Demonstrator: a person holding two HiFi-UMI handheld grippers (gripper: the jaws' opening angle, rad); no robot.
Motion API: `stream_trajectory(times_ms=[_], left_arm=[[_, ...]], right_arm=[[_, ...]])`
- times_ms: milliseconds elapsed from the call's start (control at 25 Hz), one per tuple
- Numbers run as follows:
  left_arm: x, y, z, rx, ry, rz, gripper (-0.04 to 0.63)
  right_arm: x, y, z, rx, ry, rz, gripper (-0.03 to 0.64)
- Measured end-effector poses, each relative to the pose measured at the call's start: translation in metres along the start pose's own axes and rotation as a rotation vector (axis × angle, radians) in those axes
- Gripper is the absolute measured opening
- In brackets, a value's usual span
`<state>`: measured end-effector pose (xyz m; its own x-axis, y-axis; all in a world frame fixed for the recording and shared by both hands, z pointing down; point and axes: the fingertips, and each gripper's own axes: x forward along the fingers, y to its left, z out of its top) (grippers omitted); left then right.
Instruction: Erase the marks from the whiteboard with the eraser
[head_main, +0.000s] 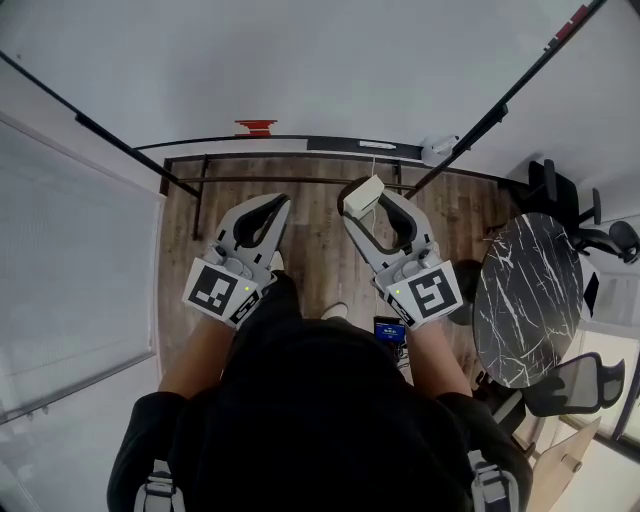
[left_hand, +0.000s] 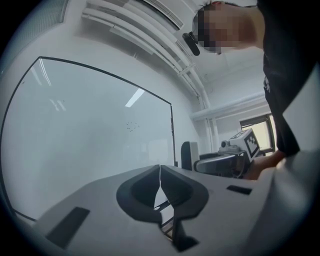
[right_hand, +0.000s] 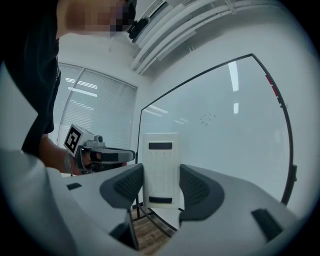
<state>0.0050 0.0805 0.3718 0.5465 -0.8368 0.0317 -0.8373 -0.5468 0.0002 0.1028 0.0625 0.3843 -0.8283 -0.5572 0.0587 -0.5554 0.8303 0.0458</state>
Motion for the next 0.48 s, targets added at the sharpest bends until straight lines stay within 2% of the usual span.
stream_trajectory(times_ms=[240, 480], left_arm=[[0.02, 0.042, 0.002, -0.006, -0.013, -0.033, 0.008], [0.052, 0.099, 0.017, -0.007, -0.022, -0.063, 0.008]], right_arm=[[0.034, -0.019, 0.003, 0.036, -0.001, -0.037, 0.227], [0.081, -0.045, 0.017, 0.003, 0.028, -0.097, 0.227]])
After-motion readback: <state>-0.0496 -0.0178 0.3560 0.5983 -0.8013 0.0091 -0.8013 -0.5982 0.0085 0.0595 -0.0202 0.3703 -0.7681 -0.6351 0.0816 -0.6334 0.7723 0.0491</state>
